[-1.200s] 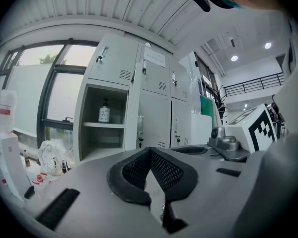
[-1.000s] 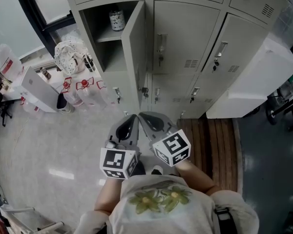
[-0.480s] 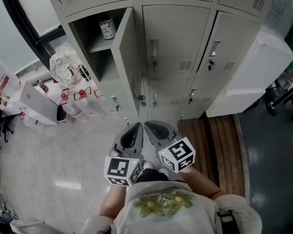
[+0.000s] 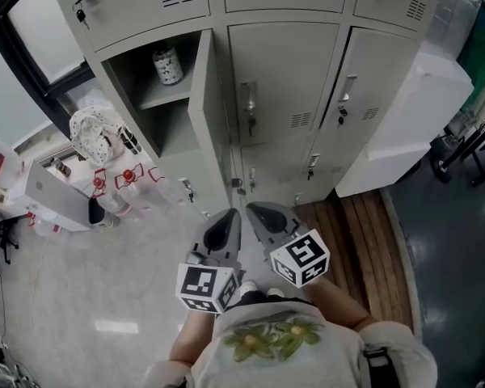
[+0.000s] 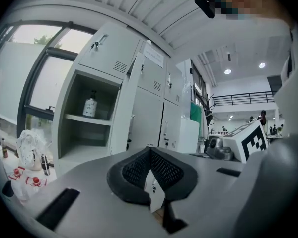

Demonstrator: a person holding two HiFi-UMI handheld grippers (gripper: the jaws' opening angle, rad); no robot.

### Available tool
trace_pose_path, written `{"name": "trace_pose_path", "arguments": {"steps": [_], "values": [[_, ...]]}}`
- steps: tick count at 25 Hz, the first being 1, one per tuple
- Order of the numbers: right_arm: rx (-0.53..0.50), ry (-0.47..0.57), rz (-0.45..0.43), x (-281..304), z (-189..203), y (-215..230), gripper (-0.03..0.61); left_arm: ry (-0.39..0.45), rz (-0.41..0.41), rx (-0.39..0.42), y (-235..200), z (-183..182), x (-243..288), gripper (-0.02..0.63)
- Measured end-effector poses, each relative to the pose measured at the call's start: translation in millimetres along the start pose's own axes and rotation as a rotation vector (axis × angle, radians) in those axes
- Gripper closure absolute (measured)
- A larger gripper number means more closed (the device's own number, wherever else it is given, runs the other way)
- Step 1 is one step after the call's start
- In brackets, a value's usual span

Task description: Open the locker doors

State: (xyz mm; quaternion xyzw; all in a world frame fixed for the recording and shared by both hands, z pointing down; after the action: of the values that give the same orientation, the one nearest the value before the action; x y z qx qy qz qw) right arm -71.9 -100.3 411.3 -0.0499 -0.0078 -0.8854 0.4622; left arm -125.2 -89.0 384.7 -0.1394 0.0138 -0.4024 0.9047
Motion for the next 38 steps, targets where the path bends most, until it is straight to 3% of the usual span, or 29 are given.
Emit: {"name": "trace_pose_path", "arguments": {"steps": [8,14,19,26,28,38], "values": [[-0.041,0.003,0.111,15.5,0.3,16.1,0.549,0.004,0.051,-0.010,-11.9,0.1,9.7,0.586],[-0.041,0.031,0.130,22.7,-10.9,48.5,0.548,-0.021,0.068,-0.006,2.8,1.2,28.7,0.586],[-0.051,0.054,0.093,31.9,-24.6,73.9,0.548,-0.025,0.025,-0.004,8.4,-1.9,47.0,0.586],[-0.098,0.076,0.057,45.0,-43.1,105.7,0.541,0.032,-0.062,0.003,13.7,-11.1,68.3,0.586],[-0.099,0.086,0.051,49.8,-45.4,112.6,0.490,0.033,-0.087,0.005,14.1,-10.4,70.8,0.586],[-0.069,0.087,0.028,87.1,-46.6,145.3,0.440,0.033,-0.190,0.028,10.2,-11.2,75.2,0.586]]}}
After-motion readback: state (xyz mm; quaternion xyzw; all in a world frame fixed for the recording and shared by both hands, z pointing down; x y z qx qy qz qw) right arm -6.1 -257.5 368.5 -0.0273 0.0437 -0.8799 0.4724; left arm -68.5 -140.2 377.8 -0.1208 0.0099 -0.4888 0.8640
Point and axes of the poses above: the fingertips, and each gripper's own axes: x forward along the fingers, y to its right, z out of its underside, the point moved 2 cm from there along -x, backward along the fingers, and after that the axes turned 7 degrees about -x, right-handed, at the moved point
